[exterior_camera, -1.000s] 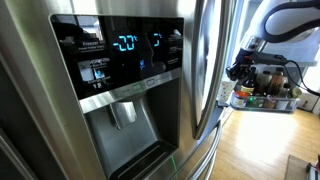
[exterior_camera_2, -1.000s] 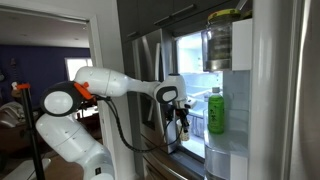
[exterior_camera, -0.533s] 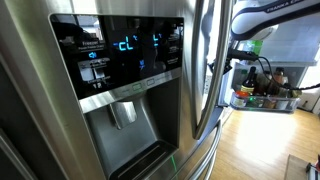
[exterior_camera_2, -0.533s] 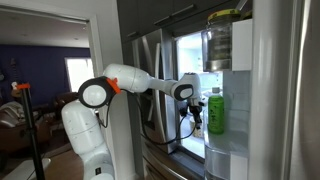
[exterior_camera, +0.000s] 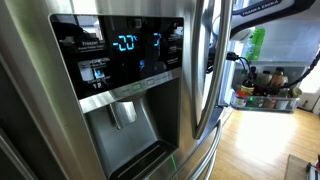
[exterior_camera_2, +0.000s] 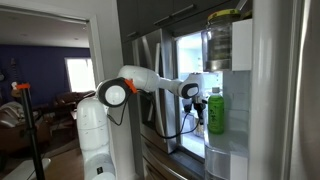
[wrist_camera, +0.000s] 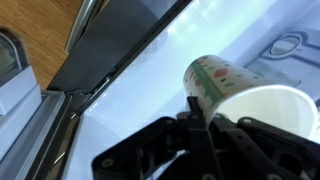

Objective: Put the cup into the fridge

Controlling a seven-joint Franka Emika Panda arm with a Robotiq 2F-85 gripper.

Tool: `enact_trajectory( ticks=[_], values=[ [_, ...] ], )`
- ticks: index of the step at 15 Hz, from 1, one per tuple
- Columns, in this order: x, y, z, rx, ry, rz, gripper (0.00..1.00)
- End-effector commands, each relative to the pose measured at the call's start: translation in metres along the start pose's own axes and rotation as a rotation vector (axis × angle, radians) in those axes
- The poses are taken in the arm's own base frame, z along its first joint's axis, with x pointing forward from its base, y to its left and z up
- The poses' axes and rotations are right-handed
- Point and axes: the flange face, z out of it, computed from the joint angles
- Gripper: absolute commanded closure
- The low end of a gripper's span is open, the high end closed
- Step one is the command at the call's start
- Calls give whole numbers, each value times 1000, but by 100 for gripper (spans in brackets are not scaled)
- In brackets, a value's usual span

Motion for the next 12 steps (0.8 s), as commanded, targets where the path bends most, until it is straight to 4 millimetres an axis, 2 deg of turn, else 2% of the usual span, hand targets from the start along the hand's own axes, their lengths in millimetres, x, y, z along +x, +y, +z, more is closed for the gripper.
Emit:
enact_trajectory(
  ticks=[1, 6, 12],
  values=[
    [11, -19, -4, 13, 25, 15, 100],
    [27, -41, -24, 77, 109, -13, 100],
    [52, -63, -20, 206, 185, 50, 100]
  ],
)
